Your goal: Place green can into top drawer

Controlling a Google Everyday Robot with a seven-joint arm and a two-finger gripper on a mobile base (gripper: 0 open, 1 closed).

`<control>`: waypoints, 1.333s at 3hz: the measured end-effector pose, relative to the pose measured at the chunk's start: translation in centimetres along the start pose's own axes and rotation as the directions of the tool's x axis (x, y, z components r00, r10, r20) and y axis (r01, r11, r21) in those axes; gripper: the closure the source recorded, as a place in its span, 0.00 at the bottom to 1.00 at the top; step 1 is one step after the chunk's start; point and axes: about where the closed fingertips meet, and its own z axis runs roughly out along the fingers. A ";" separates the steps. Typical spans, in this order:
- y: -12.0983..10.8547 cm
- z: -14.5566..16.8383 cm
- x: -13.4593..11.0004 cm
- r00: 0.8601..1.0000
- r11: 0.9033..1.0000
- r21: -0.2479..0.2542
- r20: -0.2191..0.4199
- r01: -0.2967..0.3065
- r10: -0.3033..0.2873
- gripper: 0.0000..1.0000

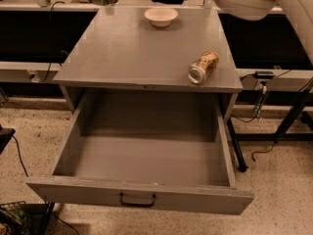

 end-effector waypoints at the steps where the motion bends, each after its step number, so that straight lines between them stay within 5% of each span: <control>1: 2.4 0.0 3.6 0.999 0.999 0.032 0.024 -0.044 0.043 1.00; 2: 5.9 -3.0 8.2 0.992 0.991 0.092 0.090 -0.093 0.085 1.00; 3: 12.2 -5.4 14.3 0.990 0.988 0.073 0.061 -0.133 0.129 1.00; 4: 16.2 -4.6 16.5 0.983 0.983 0.020 0.040 -0.182 0.181 1.00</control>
Offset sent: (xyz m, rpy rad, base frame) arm -0.0837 0.0059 -0.3319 0.0678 0.2424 0.0210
